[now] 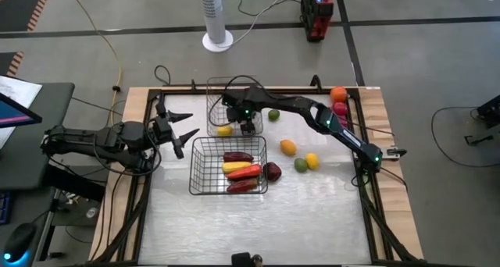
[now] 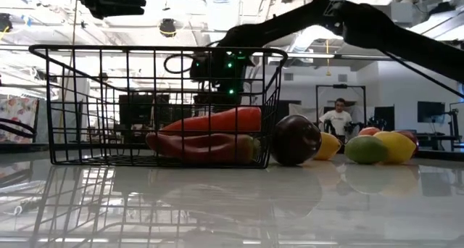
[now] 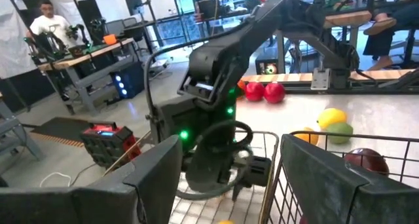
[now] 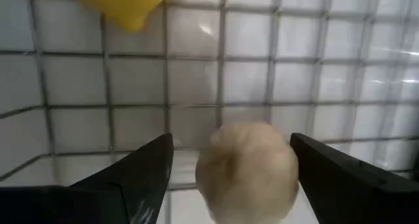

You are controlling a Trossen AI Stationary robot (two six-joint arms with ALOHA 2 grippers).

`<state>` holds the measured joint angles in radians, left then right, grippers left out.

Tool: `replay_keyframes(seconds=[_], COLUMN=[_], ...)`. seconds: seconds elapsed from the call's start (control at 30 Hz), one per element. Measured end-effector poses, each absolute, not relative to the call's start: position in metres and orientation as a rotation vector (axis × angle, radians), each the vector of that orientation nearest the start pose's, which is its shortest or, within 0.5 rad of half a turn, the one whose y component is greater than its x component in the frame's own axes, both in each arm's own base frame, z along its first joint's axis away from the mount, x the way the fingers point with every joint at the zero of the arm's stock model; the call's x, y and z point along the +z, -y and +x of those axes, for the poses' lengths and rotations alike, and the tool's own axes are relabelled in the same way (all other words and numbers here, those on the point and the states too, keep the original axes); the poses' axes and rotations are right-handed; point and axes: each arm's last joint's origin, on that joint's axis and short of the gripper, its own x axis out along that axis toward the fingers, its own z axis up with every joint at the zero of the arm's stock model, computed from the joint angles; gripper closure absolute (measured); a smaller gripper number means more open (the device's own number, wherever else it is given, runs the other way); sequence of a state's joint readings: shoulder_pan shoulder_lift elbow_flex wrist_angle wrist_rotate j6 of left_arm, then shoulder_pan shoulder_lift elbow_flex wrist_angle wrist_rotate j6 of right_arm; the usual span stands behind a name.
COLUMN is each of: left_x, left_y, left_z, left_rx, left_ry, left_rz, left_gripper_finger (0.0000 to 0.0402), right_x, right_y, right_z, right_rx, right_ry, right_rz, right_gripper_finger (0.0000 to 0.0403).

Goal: Sort produce into baskets
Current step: Put the garlic from the gold wire basket to the black wire basket

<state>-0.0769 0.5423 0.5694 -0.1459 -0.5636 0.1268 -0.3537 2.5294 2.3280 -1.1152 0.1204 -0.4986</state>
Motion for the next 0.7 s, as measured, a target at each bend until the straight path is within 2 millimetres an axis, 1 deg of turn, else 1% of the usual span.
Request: replay_keyframes(seconds=[0.13,0.27,0.47,0.7], left_x=[0.2954,0.2954,0.2954,0.2954], left_y=[-0.0055,-0.0055,-0.0055,-0.0054], left_z=[0.1296,0.1296,0.1296,0.1296], left_rx=[0.477,0.477,0.477,0.476], left_ry=[-0.145,-0.145,-0.145,-0.145], left_rz=[0.163,0.165,0.165,0.165], left_gripper_finger=[0.0152,0.0152,0.0152,0.0152], right_x=[0.1737,0.1732,0.1732,0.1732], right_y=[0.1784,0.1785,0.1824,0.183], right_z=[0.4816,0.48,0.478,0.4773], right_rx=[-0.073,-0.067,-0.087,-0.111], right_ry=[-1.366,-1.383,-1.395,-1.412], right_rz=[-0.283,-0.28,-0.284,-0.306], right_gripper_finger=[0.0078,0.0096,0.0137,0.0194])
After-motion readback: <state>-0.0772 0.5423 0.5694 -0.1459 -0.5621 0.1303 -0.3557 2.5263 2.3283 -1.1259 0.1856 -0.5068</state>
